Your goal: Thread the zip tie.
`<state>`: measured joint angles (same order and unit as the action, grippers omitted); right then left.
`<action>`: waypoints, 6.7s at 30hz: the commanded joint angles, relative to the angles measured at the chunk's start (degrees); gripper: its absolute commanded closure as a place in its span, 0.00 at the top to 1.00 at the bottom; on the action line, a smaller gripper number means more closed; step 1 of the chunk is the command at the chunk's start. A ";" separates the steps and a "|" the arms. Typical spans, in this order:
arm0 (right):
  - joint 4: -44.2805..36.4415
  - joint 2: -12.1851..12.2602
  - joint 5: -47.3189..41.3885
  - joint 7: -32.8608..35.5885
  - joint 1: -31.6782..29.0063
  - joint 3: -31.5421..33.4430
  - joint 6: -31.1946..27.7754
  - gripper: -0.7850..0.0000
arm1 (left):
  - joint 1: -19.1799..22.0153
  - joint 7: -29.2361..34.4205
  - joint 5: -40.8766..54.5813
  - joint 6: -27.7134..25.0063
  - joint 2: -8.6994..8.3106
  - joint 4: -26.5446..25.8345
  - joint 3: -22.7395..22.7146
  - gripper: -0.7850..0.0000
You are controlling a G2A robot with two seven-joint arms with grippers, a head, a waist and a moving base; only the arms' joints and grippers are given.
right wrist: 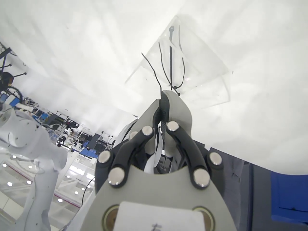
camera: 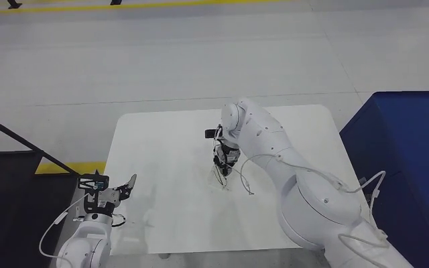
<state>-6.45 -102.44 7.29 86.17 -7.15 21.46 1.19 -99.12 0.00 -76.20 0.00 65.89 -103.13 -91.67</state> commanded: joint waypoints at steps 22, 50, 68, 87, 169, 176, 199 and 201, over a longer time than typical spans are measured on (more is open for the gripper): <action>-3.96 3.93 -16.63 0.10 -1.91 8.11 -19.20 0.00 | 0.00 0.00 0.00 0.00 0.00 0.00 0.00 1.00; -29.72 15.01 -31.11 -5.00 -13.12 19.85 -24.31 0.00 | -1.70 51.76 59.98 -11.07 -1.40 -12.94 -7.43 1.00; -37.83 16.79 -39.19 -4.30 -20.20 24.23 -23.60 0.00 | 2.49 51.33 99.00 2.29 -0.08 -9.97 -1.38 1.00; -44.34 17.45 -36.74 -7.47 -23.89 25.02 -19.93 0.00 | 5.48 39.79 104.08 -2.86 0.90 -6.93 3.98 0.82; -44.62 20.55 -55.49 1.83 -26.88 23.68 14.47 1.00 | 3.63 60.40 122.92 15.31 -1.35 -11.21 0.36 0.00; -46.39 21.02 -58.63 1.83 -28.10 20.66 15.10 1.00 | 5.43 61.65 129.07 20.43 -1.60 -9.67 0.56 0.00; -48.70 23.88 -64.78 1.83 -26.45 14.49 15.09 0.07 | 6.09 59.71 126.57 19.51 -2.40 -8.59 3.54 0.00; -48.85 23.96 -64.87 1.83 -26.48 14.33 15.09 0.05 | 6.00 59.49 126.68 19.35 -2.45 -8.63 3.59 0.00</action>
<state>-55.23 -78.52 -57.52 88.00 -33.61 35.85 16.28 -93.07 59.62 50.40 19.42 63.47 -111.75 -88.11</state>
